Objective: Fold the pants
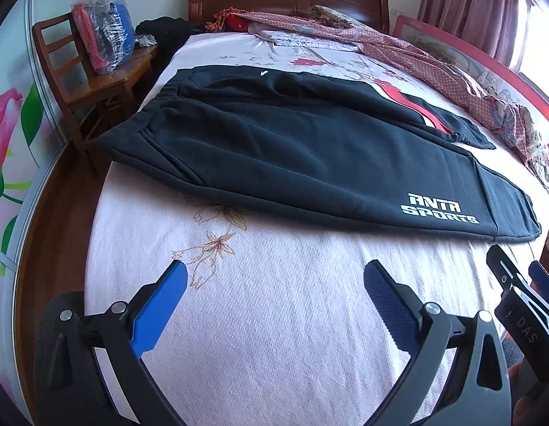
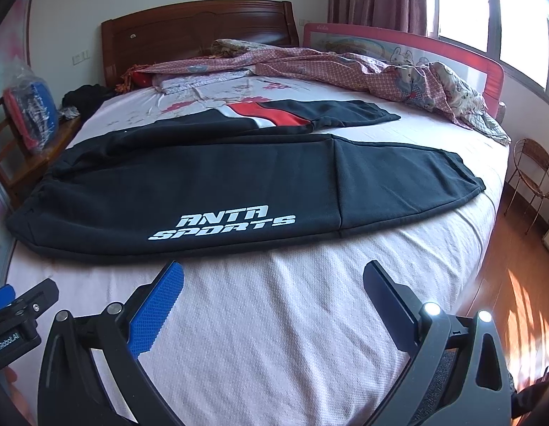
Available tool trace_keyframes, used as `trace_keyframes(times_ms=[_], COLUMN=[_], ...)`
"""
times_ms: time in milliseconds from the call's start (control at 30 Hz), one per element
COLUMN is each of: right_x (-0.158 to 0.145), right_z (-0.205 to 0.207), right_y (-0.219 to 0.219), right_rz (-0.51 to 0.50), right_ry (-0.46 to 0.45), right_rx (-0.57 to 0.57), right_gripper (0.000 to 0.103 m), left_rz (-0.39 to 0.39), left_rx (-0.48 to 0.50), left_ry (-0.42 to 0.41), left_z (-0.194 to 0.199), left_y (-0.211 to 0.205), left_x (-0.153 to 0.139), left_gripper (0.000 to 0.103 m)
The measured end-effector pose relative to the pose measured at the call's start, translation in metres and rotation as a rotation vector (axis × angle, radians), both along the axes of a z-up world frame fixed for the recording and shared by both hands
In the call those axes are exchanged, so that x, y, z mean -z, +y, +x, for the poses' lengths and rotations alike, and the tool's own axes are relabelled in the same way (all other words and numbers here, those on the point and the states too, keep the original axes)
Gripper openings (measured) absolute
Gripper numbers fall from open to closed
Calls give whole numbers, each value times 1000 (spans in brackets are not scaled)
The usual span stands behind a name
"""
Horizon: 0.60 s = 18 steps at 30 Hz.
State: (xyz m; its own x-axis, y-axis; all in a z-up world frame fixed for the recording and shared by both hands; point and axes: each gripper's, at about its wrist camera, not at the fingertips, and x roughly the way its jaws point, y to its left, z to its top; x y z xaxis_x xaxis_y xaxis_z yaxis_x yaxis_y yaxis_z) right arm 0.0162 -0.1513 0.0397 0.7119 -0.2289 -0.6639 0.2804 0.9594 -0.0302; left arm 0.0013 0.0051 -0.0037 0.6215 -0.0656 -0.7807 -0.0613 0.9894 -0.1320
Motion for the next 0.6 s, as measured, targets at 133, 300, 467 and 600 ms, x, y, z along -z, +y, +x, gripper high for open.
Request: trace_keyframes(times_ms=[133,300,467,600], right_x=[0,1,1,2], right_z=[0,0,0,0], right_y=[1,0,0,0], right_rz=[-8,-3,-1,10], right_ry=[5,8,9,2], right_rx=[-4,-3,-5,-6], right_gripper=[100,100,100,100], left_rz=[28,14,11,10], left_rx=[0,2,4,6], left_ry=[-9,1,12,25], left_z=[0,0,1,2], left_y=[-1,-2,-1,-1], left_x=[1,1,2,3], left_gripper=[100,100,100,100])
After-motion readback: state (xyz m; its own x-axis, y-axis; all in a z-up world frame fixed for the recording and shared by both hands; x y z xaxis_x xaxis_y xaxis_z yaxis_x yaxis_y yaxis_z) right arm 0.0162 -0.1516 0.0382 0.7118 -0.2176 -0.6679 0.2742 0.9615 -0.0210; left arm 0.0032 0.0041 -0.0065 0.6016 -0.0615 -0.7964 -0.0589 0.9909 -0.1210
